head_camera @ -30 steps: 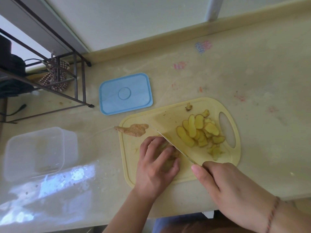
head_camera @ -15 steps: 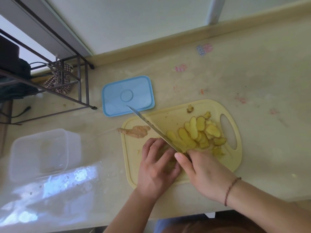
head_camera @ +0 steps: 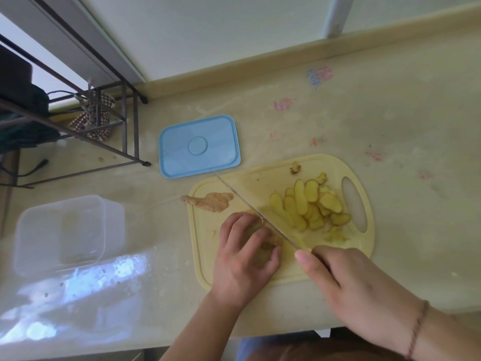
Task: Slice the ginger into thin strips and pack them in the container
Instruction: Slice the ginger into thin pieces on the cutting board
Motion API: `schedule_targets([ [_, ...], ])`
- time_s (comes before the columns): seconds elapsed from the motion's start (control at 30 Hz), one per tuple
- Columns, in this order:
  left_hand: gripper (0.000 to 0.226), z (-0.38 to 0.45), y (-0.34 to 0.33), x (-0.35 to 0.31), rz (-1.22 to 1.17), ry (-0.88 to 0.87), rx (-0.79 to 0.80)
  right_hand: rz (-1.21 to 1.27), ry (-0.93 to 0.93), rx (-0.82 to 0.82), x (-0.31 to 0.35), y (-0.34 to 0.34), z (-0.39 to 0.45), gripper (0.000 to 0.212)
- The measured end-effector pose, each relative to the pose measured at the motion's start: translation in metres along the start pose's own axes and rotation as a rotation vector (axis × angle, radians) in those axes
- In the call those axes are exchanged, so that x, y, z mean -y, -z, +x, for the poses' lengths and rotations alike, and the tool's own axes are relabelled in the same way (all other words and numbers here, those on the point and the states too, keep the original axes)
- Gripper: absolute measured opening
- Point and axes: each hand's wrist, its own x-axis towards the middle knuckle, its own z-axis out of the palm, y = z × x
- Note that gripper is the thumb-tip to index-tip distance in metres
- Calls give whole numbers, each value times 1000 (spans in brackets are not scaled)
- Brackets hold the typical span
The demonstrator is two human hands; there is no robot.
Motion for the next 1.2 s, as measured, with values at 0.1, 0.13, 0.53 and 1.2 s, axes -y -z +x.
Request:
schedule_targets([
  [0.1,22,1,0,0,-8,7,2,-16,14,8,1,-3,-5,52],
  [0.13,22,1,0,0,-10,7,3,-19,14,12,1,-3,-6,52],
  [0.53,25,1,-1,-1,-12,15,5,-42,24,-3,-1,-5,-7,55],
  [1.2,24,2,0,1,-10,-5,20,-104,59,-20,-12,-22,19,55],
])
